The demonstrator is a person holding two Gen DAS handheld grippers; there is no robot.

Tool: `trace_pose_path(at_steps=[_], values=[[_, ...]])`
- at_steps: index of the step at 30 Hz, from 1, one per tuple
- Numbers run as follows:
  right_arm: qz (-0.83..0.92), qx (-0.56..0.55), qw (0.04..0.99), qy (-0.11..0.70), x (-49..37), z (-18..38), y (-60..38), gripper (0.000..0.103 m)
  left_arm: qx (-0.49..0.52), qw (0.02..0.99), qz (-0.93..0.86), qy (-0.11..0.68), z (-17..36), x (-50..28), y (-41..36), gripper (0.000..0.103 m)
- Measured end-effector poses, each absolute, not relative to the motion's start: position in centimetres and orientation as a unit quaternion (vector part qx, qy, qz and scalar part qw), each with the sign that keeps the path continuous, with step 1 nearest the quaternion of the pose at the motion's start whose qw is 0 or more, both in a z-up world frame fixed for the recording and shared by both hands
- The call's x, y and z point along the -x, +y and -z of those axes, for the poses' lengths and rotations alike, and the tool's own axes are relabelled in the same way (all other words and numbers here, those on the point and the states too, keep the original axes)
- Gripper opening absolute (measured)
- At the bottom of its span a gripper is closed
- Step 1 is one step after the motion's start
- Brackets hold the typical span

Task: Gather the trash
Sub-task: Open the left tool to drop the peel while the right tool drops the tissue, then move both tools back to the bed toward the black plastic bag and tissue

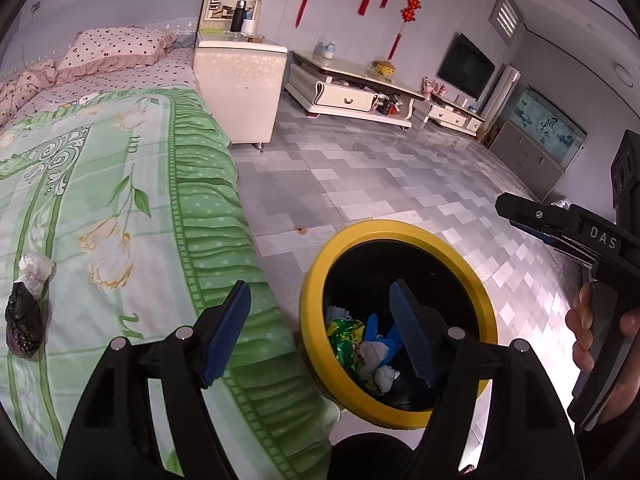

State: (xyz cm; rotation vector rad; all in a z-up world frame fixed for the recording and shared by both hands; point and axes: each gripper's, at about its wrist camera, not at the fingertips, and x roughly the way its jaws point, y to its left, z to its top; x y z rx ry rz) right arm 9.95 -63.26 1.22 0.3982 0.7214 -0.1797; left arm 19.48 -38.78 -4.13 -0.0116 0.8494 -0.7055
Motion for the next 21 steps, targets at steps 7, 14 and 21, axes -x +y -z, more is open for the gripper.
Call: trace_pose_path(at_steps=[7, 14, 21], values=[[0.060, -0.173, 0.917, 0.355, -11.8, -2.1, -59.5, 0.055, 0.016, 0.868, 0.295, 0.399, 3.9, -21.1, -33.4, 0.070], [0.030, -0.148, 0.919, 0.363, -14.2, -2.7, -55.4, 0.060, 0.025, 0.883, 0.254, 0.394, 3.8, -22.7, -27.6, 0.072], [-0.018, -0.135, 0.916, 0.377, -17.4, -2.7, -50.7, 0.060, 0.045, 0.893, 0.204, 0.400, 5.0, -24.4, -21.3, 0.072]])
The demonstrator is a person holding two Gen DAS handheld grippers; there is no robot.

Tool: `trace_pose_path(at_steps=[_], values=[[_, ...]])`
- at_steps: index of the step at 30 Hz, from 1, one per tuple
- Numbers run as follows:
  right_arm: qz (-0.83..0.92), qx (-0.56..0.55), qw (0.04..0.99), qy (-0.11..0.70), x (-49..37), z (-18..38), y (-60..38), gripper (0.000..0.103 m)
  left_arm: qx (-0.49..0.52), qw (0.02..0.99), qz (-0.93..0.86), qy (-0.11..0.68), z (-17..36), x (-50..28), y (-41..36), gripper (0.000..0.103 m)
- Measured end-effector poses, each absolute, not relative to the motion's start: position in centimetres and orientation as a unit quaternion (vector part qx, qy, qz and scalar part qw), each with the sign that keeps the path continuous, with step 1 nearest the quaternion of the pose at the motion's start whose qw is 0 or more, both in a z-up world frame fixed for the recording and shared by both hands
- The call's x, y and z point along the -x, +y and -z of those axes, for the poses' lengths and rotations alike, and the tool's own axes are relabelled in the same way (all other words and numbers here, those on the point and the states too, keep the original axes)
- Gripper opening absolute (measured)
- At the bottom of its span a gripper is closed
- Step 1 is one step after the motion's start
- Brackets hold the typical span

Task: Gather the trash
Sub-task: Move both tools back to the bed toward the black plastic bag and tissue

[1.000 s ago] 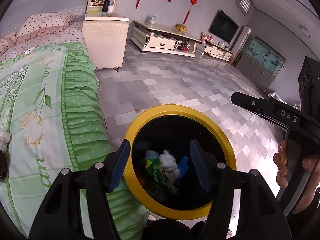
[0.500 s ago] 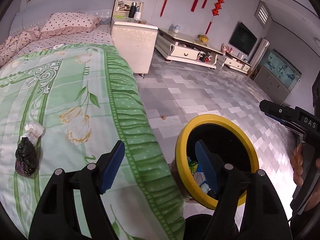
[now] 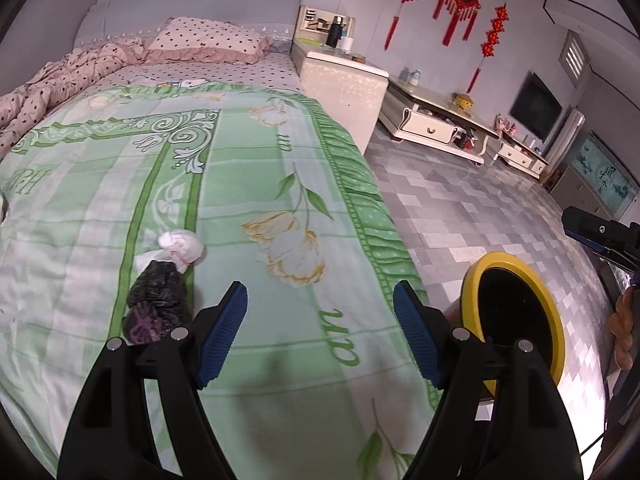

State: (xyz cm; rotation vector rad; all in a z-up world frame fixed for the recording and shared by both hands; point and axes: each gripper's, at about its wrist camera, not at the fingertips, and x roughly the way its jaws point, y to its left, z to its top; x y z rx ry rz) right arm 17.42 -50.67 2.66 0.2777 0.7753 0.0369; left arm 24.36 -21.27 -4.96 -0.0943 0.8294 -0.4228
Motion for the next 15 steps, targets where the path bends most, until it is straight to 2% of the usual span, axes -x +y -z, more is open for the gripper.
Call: trace_pose_path(at_steps=[15], values=[[-0.119, -0.147, 0.870, 0.455, -28.0, 1.2, -40.0, 0.060, 0.068, 0.895, 0.108, 0.428, 9.7, -28.5, -10.9, 0.072]])
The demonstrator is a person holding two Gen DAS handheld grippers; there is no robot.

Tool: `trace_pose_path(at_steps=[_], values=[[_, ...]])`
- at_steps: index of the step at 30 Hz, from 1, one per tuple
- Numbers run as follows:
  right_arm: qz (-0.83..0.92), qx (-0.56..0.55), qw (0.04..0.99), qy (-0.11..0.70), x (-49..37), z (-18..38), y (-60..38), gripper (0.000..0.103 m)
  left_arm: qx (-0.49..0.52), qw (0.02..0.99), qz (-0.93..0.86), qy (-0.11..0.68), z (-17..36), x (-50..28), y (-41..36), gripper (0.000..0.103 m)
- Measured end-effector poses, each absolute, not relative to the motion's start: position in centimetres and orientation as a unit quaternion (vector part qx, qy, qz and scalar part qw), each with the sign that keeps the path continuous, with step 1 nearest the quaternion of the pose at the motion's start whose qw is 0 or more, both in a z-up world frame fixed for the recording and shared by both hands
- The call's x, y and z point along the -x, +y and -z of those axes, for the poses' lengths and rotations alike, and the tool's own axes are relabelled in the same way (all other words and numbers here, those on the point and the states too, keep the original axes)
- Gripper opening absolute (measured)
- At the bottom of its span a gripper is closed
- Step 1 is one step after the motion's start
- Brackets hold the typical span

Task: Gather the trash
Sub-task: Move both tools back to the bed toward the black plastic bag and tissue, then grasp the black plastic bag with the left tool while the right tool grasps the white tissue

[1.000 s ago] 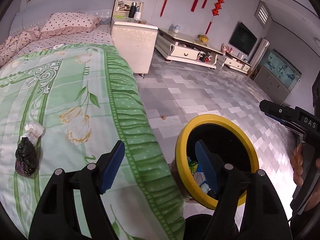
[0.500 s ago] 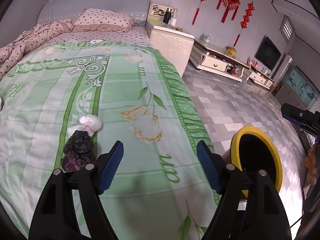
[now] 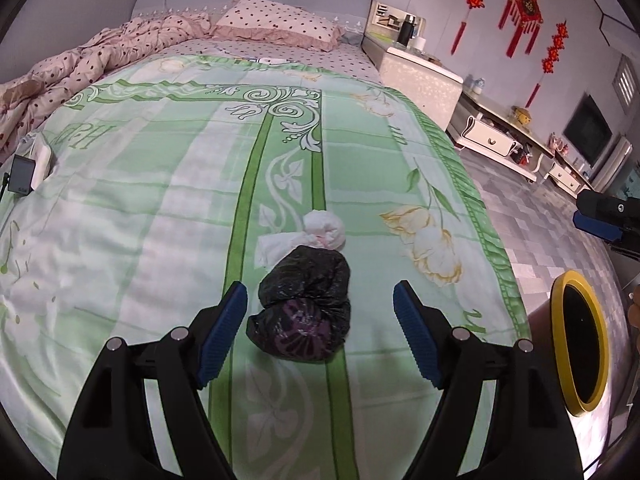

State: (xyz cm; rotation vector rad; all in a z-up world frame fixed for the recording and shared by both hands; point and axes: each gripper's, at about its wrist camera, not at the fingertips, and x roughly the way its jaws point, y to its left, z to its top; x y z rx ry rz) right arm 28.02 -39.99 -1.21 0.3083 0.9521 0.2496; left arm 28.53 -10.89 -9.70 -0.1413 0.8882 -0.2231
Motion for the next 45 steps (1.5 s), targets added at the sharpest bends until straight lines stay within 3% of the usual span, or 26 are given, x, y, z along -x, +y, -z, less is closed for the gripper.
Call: trace_pose_path(at_steps=[9, 12, 14, 20, 30, 32, 35, 45], values=[[-0.154, -0.126, 0.841, 0.504, -33.6, 5.1, -34.4, 0.060, 0.090, 0.882, 0.108, 0.451, 13.4, -31.6, -10.2, 0.069], [-0.158, -0.117, 0.834, 0.515, -35.2, 6.2, -33.0, 0.060, 0.089, 0.877, 0.119, 0.457, 14.3, -32.2, -10.4, 0.060], [-0.163, -0.118, 0.828, 0.524, -36.3, 7.0, -32.1, 0.060, 0.091, 0.872, 0.128, 0.463, 15.0, -32.4, -10.5, 0.048], [-0.186, -0.115, 0.806, 0.550, -38.7, 9.7, -29.3, 0.060, 0.101, 0.870, 0.147, 0.460, 15.8, -32.0, -9.9, 0.039], [-0.201, -0.102, 0.780, 0.583, -40.6, 13.6, -25.2, 0.059, 0.118, 0.870, 0.162, 0.451, 16.5, -31.2, -8.6, 0.036], [-0.200, -0.096, 0.780, 0.585, -40.8, 14.0, -24.7, 0.057, 0.129, 0.867, 0.165, 0.451, 16.7, -31.3, -8.2, 0.035], [-0.202, -0.086, 0.779, 0.587, -41.0, 14.4, -24.0, 0.044, 0.137, 0.866, 0.169, 0.451, 16.8, -31.3, -8.1, 0.035], [-0.199, -0.066, 0.795, 0.569, -40.6, 14.1, -23.4, 0.031, 0.146, 0.865, 0.168, 0.449, 16.6, -31.4, -7.9, 0.032]])
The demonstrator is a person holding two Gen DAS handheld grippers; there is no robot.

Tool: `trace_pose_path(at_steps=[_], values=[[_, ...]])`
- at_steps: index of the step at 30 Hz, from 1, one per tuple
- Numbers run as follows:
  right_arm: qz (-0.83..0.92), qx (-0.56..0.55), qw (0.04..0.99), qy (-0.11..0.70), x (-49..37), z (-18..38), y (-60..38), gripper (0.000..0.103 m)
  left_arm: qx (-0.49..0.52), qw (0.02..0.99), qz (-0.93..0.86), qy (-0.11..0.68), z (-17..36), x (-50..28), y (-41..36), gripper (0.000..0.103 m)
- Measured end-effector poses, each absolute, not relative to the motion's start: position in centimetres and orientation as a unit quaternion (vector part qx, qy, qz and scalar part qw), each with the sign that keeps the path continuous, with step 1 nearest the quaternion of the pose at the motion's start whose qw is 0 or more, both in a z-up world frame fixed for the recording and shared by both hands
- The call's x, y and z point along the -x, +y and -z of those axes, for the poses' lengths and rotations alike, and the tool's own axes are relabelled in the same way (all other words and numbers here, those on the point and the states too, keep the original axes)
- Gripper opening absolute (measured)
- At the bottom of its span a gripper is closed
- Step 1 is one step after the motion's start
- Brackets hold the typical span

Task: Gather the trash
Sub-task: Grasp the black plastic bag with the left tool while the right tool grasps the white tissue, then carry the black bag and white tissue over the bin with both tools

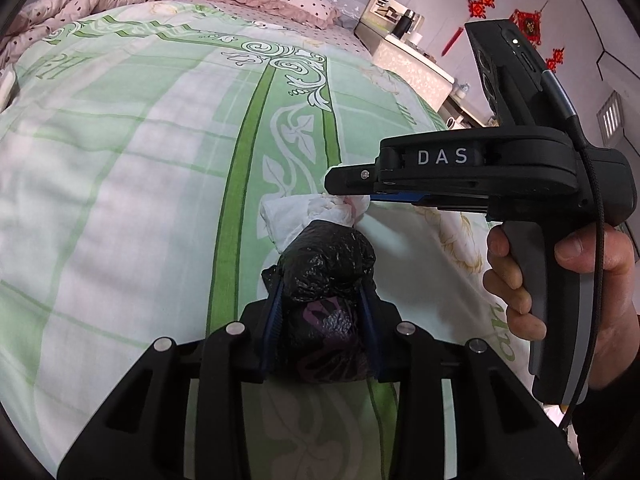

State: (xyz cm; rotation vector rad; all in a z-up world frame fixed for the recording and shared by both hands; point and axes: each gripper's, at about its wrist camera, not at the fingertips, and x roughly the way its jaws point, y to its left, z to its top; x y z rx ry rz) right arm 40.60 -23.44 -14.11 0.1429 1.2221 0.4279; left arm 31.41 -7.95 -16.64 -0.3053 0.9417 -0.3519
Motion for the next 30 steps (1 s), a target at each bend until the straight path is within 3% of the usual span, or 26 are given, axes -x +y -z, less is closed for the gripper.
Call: trace_pose_path(at_steps=[11, 30], values=[[-0.180, -0.098, 0.820, 0.535, -39.4, 10.6, -27.0, 0.030, 0.141, 0.871, 0.161, 0.443, 14.9, -30.9, -7.7, 0.030], [-0.128, -0.139, 0.884, 0.427, -29.0, -1.0, -39.5, 0.030, 0.099, 0.901, 0.180, 0.382, 5.4, -25.6, -12.4, 0.030]])
